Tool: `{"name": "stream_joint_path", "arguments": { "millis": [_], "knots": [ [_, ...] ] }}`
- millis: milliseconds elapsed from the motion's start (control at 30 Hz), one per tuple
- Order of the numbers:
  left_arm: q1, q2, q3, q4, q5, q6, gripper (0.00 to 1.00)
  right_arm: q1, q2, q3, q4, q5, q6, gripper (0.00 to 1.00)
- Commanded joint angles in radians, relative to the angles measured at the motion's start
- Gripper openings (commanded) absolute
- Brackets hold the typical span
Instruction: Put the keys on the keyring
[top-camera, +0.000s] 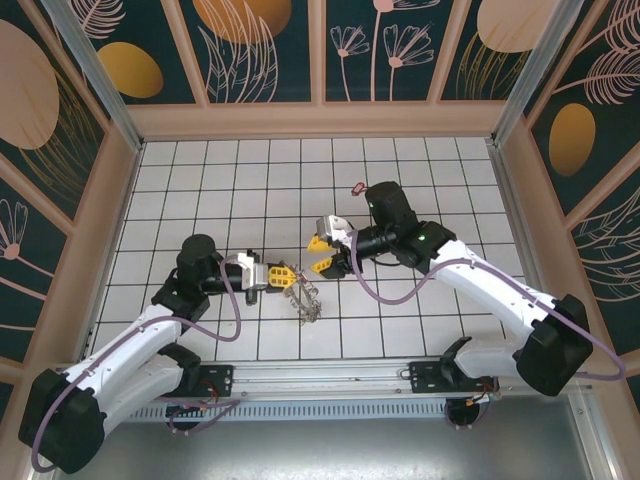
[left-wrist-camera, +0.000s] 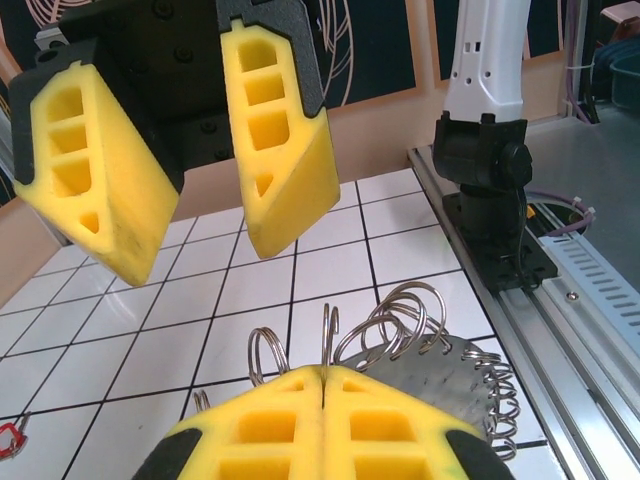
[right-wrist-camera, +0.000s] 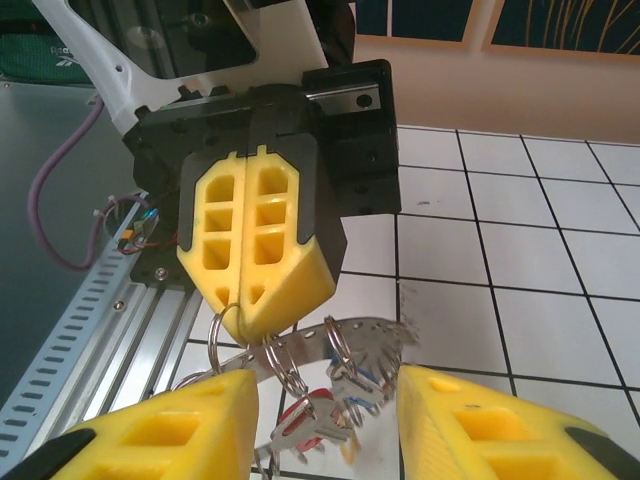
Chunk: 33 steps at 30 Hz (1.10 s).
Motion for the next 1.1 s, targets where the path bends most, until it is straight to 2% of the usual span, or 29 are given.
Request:
{"name": "stream_joint_path", "arguments": {
  "millis": [0,133,267,400,533,633,733,900,1067],
  "knots": [
    [-0.005,0.0,0.043,0.044,0.047,0.023,0.0,0.028,0.027,-0.004,0.042,-0.038,-0.004,0.41],
    [-0.005,0.0,0.042,0.051,0.048,0.023,0.0,0.078,0.051,-0.023,0.083,0.013,-0.016,0.39],
    [-0.005,-0.006,0.035,0.06,0.05,0.03,0.0,0.088,0.087,-0.024,0.123,0.05,0.019,0.18],
    [-0.005,-0.011,0.031,0.063,0.058,0.038,0.0,0.085,0.128,-0.003,0.156,0.05,0.103,0.12],
    [-0.005,-0.011,0.042,0.06,0.07,0.042,0.0,0.082,0.165,0.02,0.14,0.036,0.144,0.15],
    [-0.005,-0.008,0.043,0.057,0.069,0.051,0.0,0.08,0.183,0.025,0.133,0.067,0.169,0.23],
    [-0.005,-0.002,0.041,0.052,0.069,0.058,0.0,0.065,0.172,0.015,0.136,0.077,0.183,0.26],
    [-0.005,-0.008,0.036,0.061,0.063,0.052,0.0,0.02,0.078,-0.044,0.16,0.047,0.166,0.35],
    [-0.005,-0.02,0.024,0.117,0.053,0.001,0.0,0.001,-0.051,-0.096,0.112,0.048,0.063,0.39]
  ]
}}
